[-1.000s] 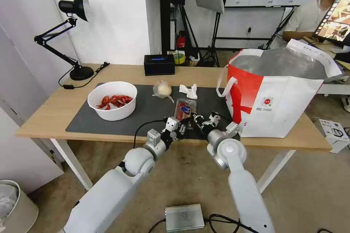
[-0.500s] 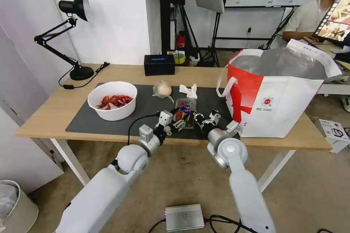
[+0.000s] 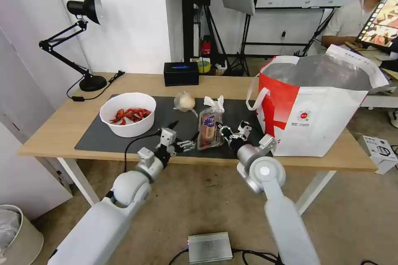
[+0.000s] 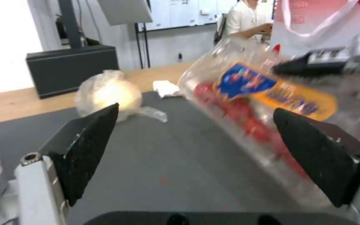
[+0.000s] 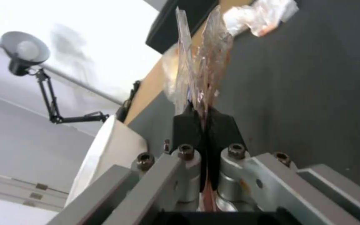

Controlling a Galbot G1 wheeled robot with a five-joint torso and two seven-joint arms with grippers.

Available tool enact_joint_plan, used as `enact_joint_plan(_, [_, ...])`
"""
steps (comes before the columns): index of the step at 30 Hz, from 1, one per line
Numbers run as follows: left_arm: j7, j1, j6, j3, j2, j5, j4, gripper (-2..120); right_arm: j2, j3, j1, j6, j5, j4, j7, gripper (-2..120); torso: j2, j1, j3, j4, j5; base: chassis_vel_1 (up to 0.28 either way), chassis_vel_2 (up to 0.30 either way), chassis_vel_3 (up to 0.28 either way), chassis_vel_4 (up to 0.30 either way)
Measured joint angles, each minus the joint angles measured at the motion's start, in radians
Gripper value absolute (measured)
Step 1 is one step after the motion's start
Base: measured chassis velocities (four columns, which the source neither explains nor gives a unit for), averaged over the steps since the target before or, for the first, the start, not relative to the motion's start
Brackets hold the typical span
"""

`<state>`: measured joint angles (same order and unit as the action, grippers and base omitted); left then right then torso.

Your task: Pick up the trash from the table and place it into the takeout bag.

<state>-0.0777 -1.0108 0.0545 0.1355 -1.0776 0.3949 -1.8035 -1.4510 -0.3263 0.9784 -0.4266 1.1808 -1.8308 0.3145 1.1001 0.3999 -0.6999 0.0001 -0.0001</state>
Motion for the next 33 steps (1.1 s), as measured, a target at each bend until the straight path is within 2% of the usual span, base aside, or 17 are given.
enact_joint_plan(11, [0.025,-0.051,-0.003,0.042,-0.002,-0.036,-0.024,100,0.071,-0.004,0.03,0.0,-0.006,-0.125,-0.007,0,0.0,0.0,0.0,-0.0001,0.0001,0.0,0.0,0.0,0.0])
enact_joint_plan(18, [0.031,-0.091,0.0,0.088,-0.003,-0.026,-0.041,100,0.13,-0.042,0.057,0.0,-0.001,-0.25,-0.015,0,0.0,0.0,0.0,-0.0001,0.0002,0.0,0.0,0.0,0.0])
enact_joint_plan(22, [0.031,-0.131,0.001,0.135,-0.002,0.006,-0.056,100,0.173,-0.087,0.06,0.02,0.015,-0.327,-0.036,0,0.0,0.0,0.0,-0.0001,0.0001,0.0,0.0,0.0,0.0])
enact_joint_plan(33, [0.029,-0.222,0.004,0.245,-0.004,0.021,-0.105,100,0.242,-0.169,0.051,0.07,0.072,-0.394,-0.06,0,0.0,0.0,0.0,-0.0001,0.0002,0.0,0.0,0.0,0.0])
